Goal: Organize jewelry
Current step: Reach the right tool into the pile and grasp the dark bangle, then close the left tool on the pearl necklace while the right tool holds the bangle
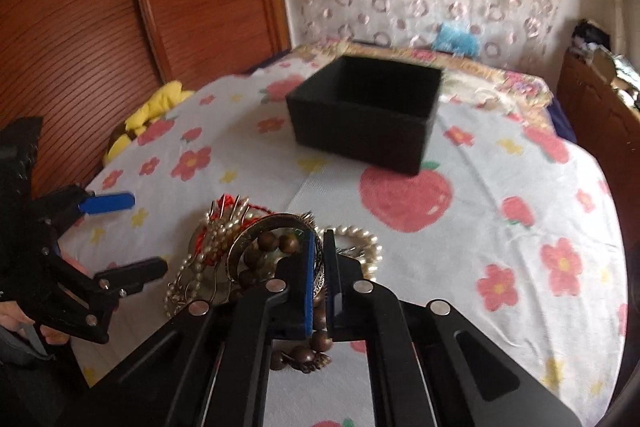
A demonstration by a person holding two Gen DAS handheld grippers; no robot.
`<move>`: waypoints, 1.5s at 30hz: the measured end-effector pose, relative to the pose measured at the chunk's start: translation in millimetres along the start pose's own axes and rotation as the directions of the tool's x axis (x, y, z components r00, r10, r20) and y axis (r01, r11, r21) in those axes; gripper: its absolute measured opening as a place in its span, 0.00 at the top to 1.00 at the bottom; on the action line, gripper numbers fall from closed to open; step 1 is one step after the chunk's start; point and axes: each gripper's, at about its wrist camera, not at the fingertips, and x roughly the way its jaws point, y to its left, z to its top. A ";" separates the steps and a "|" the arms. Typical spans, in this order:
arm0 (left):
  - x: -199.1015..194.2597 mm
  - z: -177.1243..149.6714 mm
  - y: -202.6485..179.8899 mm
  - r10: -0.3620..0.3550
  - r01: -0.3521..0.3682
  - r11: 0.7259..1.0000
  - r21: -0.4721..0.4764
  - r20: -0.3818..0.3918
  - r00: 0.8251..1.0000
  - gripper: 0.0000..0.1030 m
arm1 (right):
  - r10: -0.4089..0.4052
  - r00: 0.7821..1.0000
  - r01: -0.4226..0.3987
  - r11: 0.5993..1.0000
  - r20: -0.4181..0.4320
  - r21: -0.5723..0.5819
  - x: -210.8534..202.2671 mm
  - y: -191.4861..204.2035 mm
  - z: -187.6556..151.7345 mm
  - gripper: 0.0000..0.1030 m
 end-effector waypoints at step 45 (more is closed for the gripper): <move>-1.2 -15.9 -1.7 -0.122 0.124 0.992 0.031 -0.058 0.991 0.75 | -0.040 0.998 0.037 0.998 0.052 0.053 -26.8 -3.6 -12.9 0.95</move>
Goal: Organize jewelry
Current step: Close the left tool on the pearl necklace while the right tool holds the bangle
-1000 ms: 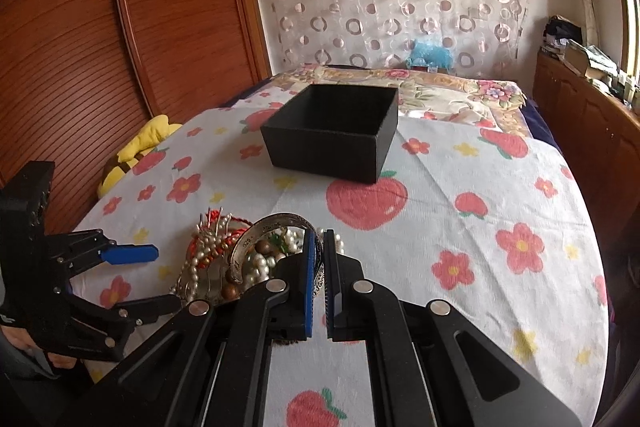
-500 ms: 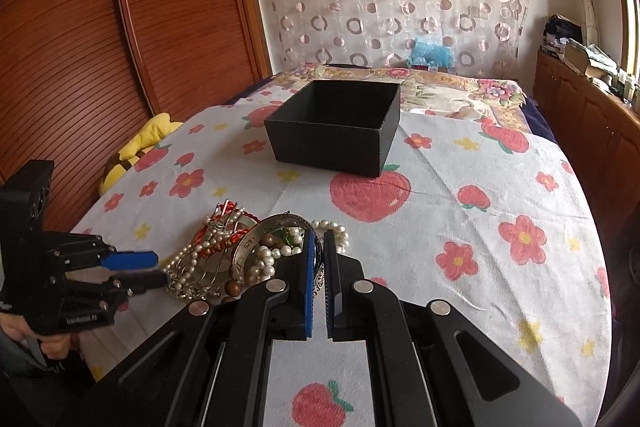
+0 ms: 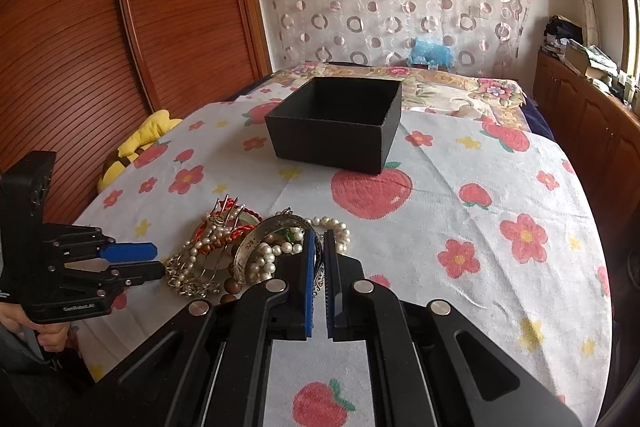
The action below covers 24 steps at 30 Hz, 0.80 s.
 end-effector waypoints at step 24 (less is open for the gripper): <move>16.7 23.5 14.6 0.061 -0.061 0.998 -0.004 -0.011 0.998 0.90 | 0.008 1.000 -0.008 1.000 -0.010 -0.010 5.6 5.4 -4.4 0.94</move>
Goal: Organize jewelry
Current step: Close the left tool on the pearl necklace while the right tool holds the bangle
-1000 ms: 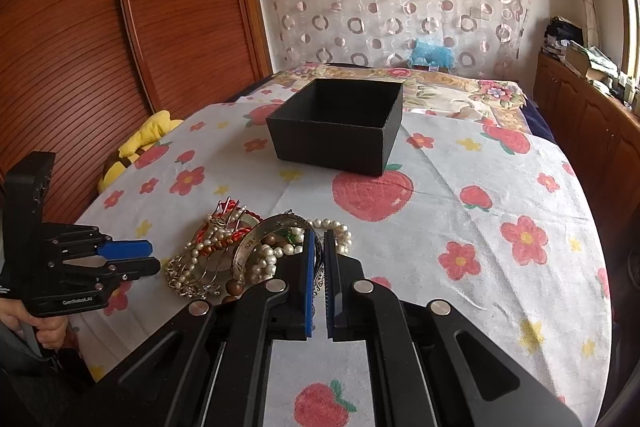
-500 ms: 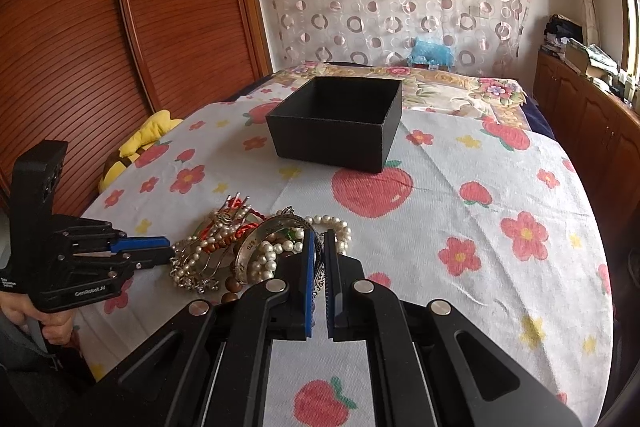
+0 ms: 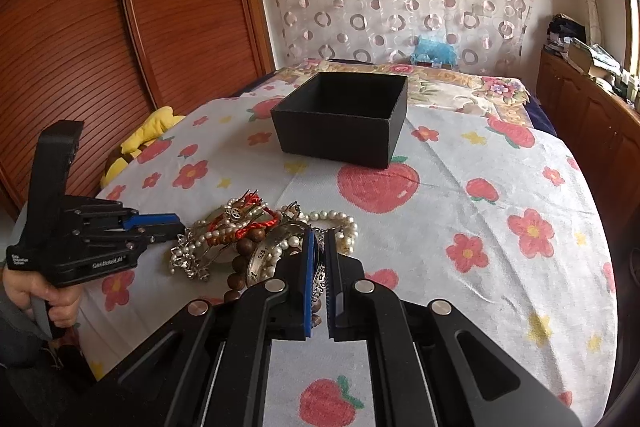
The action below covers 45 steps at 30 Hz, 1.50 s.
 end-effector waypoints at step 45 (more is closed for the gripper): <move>-11.1 -7.9 -11.1 -0.073 0.076 0.996 0.050 -0.052 0.996 0.82 | -0.008 1.000 0.008 1.000 0.013 -0.001 -1.2 -0.9 2.1 0.95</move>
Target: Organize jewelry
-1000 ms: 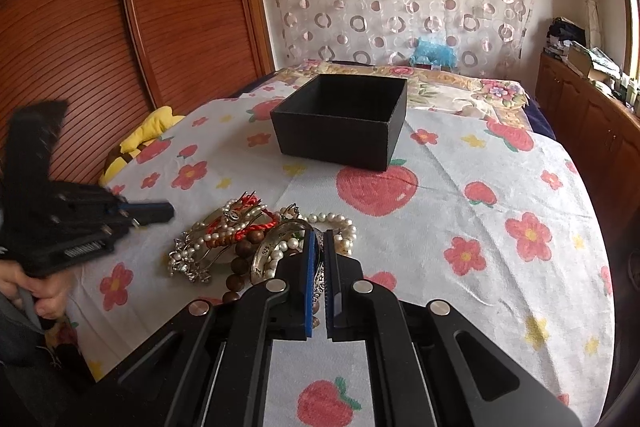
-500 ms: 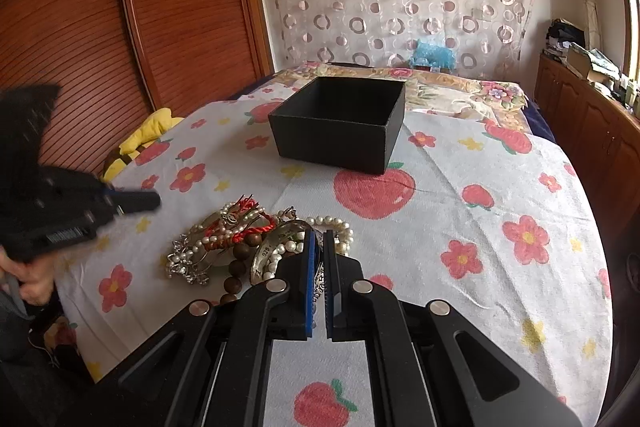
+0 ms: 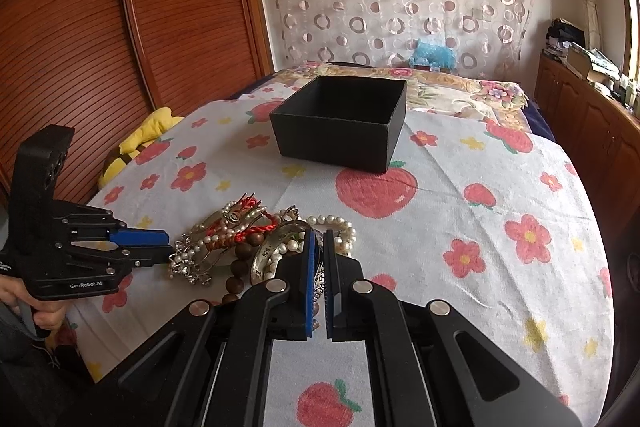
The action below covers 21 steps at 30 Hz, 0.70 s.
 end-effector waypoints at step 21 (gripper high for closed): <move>-0.5 11.5 17.6 0.115 -0.114 0.993 -0.017 0.057 0.992 0.96 | 0.000 1.000 0.000 1.000 -0.001 0.001 0.0 0.3 -0.9 0.95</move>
